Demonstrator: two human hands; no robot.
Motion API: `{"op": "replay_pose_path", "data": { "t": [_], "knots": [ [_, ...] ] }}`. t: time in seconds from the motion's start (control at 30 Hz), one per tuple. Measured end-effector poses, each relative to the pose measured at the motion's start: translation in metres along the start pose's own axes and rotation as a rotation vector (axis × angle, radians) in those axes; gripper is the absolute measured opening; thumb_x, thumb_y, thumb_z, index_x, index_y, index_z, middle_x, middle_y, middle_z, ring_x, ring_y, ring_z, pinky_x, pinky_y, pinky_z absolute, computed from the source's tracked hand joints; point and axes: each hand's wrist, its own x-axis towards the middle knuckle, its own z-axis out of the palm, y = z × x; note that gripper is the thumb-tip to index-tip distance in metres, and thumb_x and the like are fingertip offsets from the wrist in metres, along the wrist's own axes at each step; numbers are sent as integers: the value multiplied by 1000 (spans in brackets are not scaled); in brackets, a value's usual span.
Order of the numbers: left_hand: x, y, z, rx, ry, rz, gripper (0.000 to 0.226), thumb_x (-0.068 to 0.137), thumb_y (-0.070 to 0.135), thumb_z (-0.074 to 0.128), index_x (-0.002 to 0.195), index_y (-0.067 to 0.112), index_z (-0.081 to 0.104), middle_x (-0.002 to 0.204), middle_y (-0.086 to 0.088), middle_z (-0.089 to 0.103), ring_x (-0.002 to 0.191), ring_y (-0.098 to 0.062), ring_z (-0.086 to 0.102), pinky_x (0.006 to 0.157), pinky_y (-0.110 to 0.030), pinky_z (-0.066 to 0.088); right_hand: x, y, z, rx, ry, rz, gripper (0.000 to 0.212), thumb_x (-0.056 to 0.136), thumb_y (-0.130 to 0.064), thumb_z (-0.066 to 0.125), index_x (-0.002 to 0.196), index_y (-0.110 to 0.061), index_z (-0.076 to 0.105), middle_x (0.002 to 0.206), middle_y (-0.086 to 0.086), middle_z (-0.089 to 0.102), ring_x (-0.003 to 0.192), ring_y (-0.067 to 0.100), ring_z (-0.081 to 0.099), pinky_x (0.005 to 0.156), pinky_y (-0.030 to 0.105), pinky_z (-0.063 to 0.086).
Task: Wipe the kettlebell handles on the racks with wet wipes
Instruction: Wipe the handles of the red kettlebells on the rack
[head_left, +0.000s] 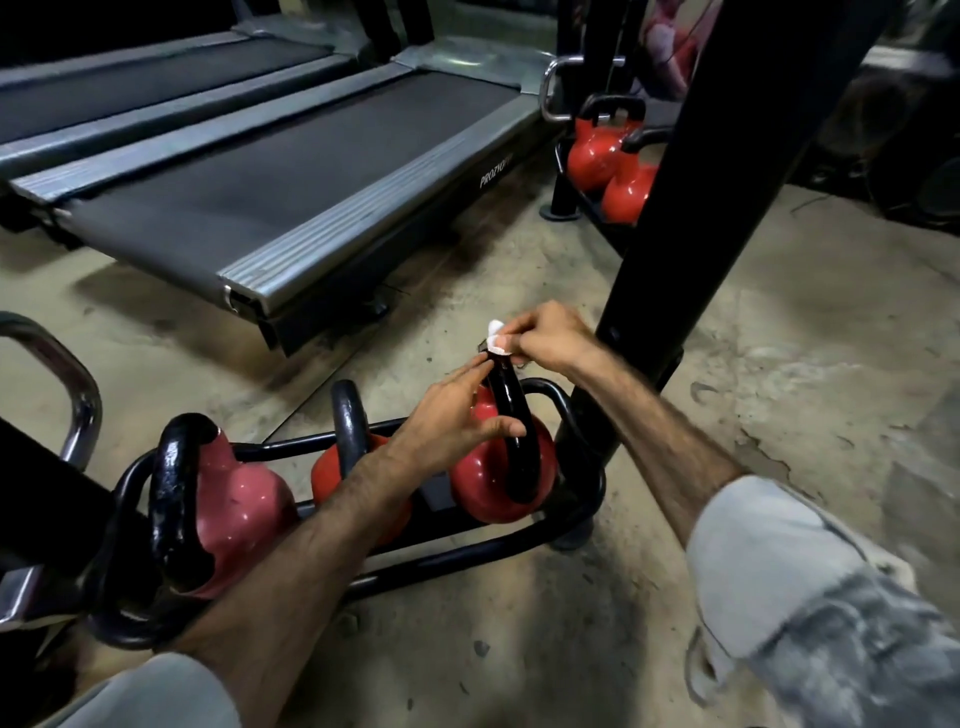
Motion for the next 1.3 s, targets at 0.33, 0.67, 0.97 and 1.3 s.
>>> {"op": "replay_pose_path", "data": {
  "t": [0.33, 0.67, 0.97, 1.3],
  "knots": [
    [1, -6, 2, -136, 15, -5, 107, 61, 64, 71, 148, 20, 29, 155, -1, 30, 139, -14, 34, 112, -41, 38, 24, 30, 35, 217, -52, 178, 16, 86, -3, 65, 93, -11, 77, 86, 15, 75, 75, 27, 72, 73, 40, 61],
    [6, -15, 5, -147, 15, 19, 108, 60, 67, 70, 149, 18, 31, 157, 0, 26, 142, -14, 30, 113, -42, 35, -5, 48, 32, 363, 165, 149, 26, 78, -1, 71, 82, -26, 76, 80, 2, 76, 72, 19, 73, 66, 27, 59],
    [6, -11, 3, -207, 62, 1, 104, 58, 52, 81, 145, 16, 38, 154, -1, 34, 137, -13, 38, 109, -33, 41, -1, 20, 26, 427, 80, 117, 22, 82, -31, 77, 97, -16, 75, 89, 8, 76, 78, 23, 74, 58, 38, 59],
    [32, -22, -6, -496, 416, -234, 34, 89, 31, 65, 121, 22, 60, 118, 5, 64, 107, -10, 62, 95, -36, 53, -10, 17, 18, 14, 186, -32, 15, 89, -14, 66, 97, -20, 77, 80, -3, 74, 71, 7, 67, 63, 9, 52]
  ]
}}
